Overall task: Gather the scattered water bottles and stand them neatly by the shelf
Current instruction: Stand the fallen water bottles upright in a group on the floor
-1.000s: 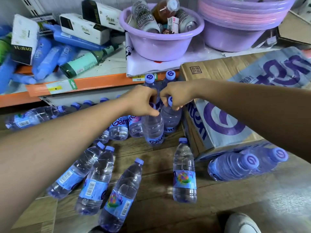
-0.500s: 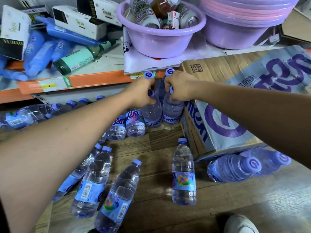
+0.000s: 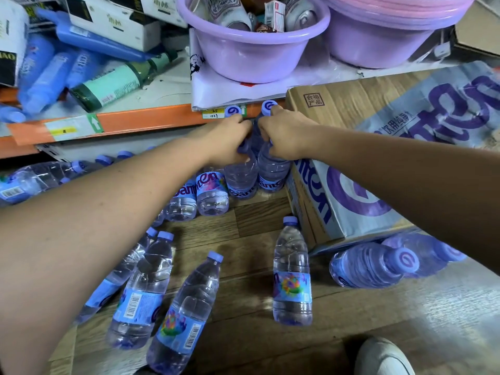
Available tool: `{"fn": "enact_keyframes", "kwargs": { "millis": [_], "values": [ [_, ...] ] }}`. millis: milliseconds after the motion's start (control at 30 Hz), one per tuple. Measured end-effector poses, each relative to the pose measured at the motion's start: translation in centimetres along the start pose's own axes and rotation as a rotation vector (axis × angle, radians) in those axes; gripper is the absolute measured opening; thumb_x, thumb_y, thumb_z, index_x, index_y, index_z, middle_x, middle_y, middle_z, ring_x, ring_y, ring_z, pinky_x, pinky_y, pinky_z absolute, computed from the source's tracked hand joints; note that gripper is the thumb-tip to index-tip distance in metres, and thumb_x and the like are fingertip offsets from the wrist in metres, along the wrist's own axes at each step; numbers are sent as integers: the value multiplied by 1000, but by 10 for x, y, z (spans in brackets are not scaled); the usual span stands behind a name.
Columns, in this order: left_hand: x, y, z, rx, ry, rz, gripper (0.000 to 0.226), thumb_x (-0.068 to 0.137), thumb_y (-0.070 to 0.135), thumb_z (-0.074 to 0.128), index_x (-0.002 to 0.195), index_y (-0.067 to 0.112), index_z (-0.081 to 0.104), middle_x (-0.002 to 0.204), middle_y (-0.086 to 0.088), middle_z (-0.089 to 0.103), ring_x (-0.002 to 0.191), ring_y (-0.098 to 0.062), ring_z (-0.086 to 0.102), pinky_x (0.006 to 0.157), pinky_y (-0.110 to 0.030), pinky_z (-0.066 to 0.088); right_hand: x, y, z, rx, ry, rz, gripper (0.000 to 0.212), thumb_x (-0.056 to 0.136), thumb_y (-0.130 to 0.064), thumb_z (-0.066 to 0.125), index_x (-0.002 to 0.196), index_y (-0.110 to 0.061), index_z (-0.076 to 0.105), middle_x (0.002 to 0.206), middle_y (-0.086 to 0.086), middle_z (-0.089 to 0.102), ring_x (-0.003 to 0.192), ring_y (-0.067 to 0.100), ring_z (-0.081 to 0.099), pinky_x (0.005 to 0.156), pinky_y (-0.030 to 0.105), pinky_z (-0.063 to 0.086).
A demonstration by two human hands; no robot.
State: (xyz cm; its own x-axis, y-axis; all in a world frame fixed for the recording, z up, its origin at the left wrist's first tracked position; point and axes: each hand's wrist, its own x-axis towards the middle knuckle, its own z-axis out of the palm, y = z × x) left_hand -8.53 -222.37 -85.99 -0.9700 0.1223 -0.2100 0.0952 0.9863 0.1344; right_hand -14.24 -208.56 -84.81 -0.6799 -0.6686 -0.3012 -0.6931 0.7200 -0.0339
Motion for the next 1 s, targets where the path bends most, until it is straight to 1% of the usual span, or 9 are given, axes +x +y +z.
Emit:
{"fn": "enact_keyframes", "kwargs": {
  "millis": [167, 267, 367, 533, 667, 767, 867, 933, 1000],
  "values": [
    [-6, 5, 0, -33, -53, -153, 28, 86, 35, 59, 89, 15, 40, 81, -8, 44, 80, -31, 50, 65, -34, 36, -2, -1, 4, -37, 24, -6, 24, 89, -7, 51, 112, -6, 47, 128, 21, 39, 91, 38, 55, 70, 41, 48],
    [-4, 5, 4, -60, -68, -176, 26, 89, 34, 55, 89, 14, 39, 86, -11, 46, 77, -29, 45, 66, -34, 36, -1, 3, 5, 11, 29, 8, 25, 87, -10, 54, 112, -5, 50, 120, 18, 45, 98, 37, 55, 76, 40, 49],
    [-4, 4, 7, -70, -20, -187, 22, 90, 28, 55, 90, 11, 41, 75, -8, 42, 75, -30, 46, 64, -35, 36, -1, 7, 6, 65, 35, 24, 28, 86, -10, 56, 113, -5, 52, 118, 16, 46, 98, 35, 55, 71, 35, 44],
    [-9, 12, 11, -67, 37, -275, 22, 90, 12, 54, 108, 4, 44, 99, -24, 53, 80, -37, 51, 63, -37, 36, -8, 0, 3, 107, 1, 36, 26, 87, -4, 52, 113, -7, 49, 122, 17, 41, 95, 38, 55, 69, 38, 44],
    [-9, 17, 22, -199, 103, -368, 23, 88, 6, 53, 108, 6, 40, 85, -18, 46, 76, -39, 52, 61, -37, 36, 2, 3, 7, 117, 1, 34, 28, 88, -4, 52, 115, -8, 46, 125, 19, 39, 96, 41, 55, 68, 37, 42],
    [-7, 17, 34, -345, 130, -391, 22, 90, 12, 53, 105, 11, 37, 86, -13, 43, 74, -31, 44, 63, -35, 34, 7, 10, 10, 90, 11, -19, 31, 89, -7, 52, 119, -8, 47, 122, 19, 42, 97, 38, 55, 70, 35, 40],
    [-14, 13, 37, -496, 131, -370, 42, 91, 23, 54, 127, 12, 34, 102, -17, 55, 86, -33, 52, 69, -33, 35, 1, 8, 10, 79, 58, -49, 33, 91, -10, 53, 123, -5, 47, 121, 20, 45, 92, 32, 49, 73, 36, 41],
    [-29, 12, 36, -600, 129, -397, 60, 89, 30, 59, 137, 14, 27, 118, -21, 59, 105, -38, 57, 77, -32, 39, -9, 6, 6, 94, 60, -24, 38, 92, -12, 54, 128, -5, 44, 126, 21, 44, 101, 34, 50, 79, 39, 45],
    [-48, 9, 39, -599, 86, -443, 70, 86, 40, 61, 138, 8, 26, 123, -23, 58, 113, -39, 55, 83, -36, 43, -20, 2, 5, 91, 47, 29, 50, 92, -15, 56, 137, -6, 35, 130, 21, 40, 110, 43, 52, 82, 44, 48]
  ]
}}
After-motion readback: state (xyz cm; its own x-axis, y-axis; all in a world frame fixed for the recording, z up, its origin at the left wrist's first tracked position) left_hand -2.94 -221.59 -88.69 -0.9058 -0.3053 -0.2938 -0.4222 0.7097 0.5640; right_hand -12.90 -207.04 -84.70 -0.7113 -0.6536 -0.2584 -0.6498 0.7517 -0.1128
